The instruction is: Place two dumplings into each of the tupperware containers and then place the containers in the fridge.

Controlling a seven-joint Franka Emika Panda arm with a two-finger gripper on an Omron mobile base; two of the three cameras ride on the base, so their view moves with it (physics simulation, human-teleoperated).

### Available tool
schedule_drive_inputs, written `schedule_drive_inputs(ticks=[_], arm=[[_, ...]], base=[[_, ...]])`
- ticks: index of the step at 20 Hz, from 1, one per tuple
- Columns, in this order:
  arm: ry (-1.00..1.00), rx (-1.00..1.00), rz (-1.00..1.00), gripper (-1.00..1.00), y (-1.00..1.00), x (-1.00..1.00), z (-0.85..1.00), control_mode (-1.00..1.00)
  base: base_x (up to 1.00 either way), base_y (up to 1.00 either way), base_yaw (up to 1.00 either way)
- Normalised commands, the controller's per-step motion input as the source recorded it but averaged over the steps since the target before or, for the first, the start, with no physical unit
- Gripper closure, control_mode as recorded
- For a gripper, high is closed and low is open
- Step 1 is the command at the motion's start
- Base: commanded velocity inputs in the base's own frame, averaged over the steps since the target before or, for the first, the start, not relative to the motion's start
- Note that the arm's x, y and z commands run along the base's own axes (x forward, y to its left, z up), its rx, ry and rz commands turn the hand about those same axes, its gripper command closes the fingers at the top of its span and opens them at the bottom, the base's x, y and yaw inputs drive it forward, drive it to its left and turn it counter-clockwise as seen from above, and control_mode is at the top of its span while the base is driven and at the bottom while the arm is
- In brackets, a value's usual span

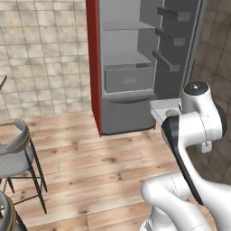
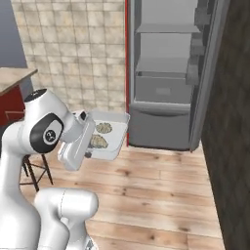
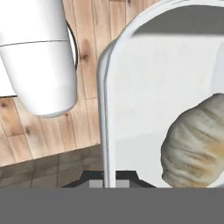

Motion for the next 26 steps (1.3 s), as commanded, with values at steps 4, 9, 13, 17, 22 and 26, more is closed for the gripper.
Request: schedule_drive_inputs(ticks=[4, 9, 13, 17, 22, 26], arm=[[0.00, 0.00, 0.00, 1.00, 0.00, 0.00, 0.00, 1.00], [0.00, 0.00, 0.00, 1.00, 0.00, 0.00, 0.00, 1.00], [0.00, 0.00, 0.00, 1.00, 0.00, 0.00, 0.00, 1.00], [0.00, 0.00, 0.00, 1.00, 0.00, 0.00, 0.00, 1.00], [0.00, 0.00, 0.00, 1.00, 0.00, 0.00, 0.00, 1.00], [0.00, 0.00, 0.00, 1.00, 0.00, 0.00, 0.00, 1.00]], base=[[1.00, -0.51, 0.34], [1.00, -0.63, 0.11], [1.00, -0.46, 0.01], [1.00, -0.19, 0.04], [1.00, -0.36, 0.02], [1.00, -0.33, 0.00]])
